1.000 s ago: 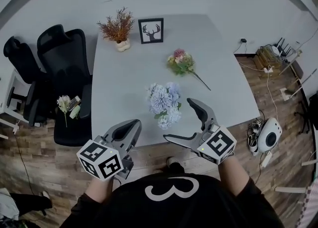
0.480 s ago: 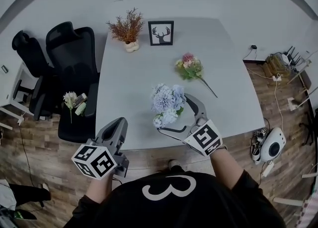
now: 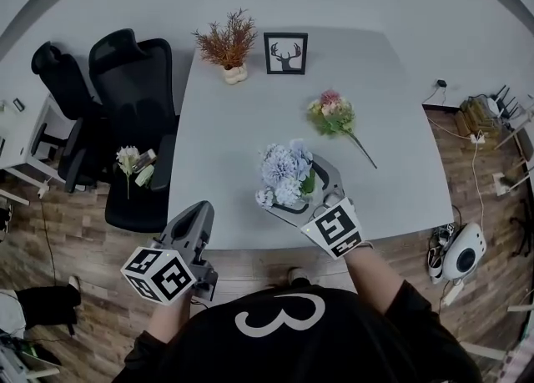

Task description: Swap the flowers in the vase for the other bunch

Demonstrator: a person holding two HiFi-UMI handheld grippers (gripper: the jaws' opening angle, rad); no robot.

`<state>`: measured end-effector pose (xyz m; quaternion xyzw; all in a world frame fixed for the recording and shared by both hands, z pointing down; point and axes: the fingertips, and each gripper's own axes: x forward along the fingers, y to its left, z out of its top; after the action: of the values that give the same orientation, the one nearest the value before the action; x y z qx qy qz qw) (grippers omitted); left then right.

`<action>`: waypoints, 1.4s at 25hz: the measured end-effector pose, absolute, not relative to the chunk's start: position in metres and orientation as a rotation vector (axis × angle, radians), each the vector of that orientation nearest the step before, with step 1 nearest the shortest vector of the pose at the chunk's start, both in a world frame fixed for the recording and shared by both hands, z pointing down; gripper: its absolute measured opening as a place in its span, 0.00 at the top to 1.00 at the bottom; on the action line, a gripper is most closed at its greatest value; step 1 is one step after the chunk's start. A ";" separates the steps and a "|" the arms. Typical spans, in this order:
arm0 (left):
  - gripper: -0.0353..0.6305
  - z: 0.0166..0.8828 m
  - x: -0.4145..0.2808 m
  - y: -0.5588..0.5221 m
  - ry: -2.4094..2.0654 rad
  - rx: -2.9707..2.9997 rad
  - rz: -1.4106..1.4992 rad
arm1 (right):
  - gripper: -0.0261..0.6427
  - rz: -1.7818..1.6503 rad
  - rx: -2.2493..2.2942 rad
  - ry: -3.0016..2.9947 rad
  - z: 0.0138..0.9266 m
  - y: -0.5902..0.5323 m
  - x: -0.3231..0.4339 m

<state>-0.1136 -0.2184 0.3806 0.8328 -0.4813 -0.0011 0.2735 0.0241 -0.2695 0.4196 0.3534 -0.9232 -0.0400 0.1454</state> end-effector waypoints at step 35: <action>0.93 0.376 -0.107 -0.208 -1.268 2.262 0.008 | 0.86 -0.036 1.234 -2.662 0.395 -0.275 0.065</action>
<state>-0.1071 -0.2077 0.3757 0.8397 -0.4706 0.0030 0.2710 0.0649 -0.2746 0.3950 0.4182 -0.9024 -0.0121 0.1036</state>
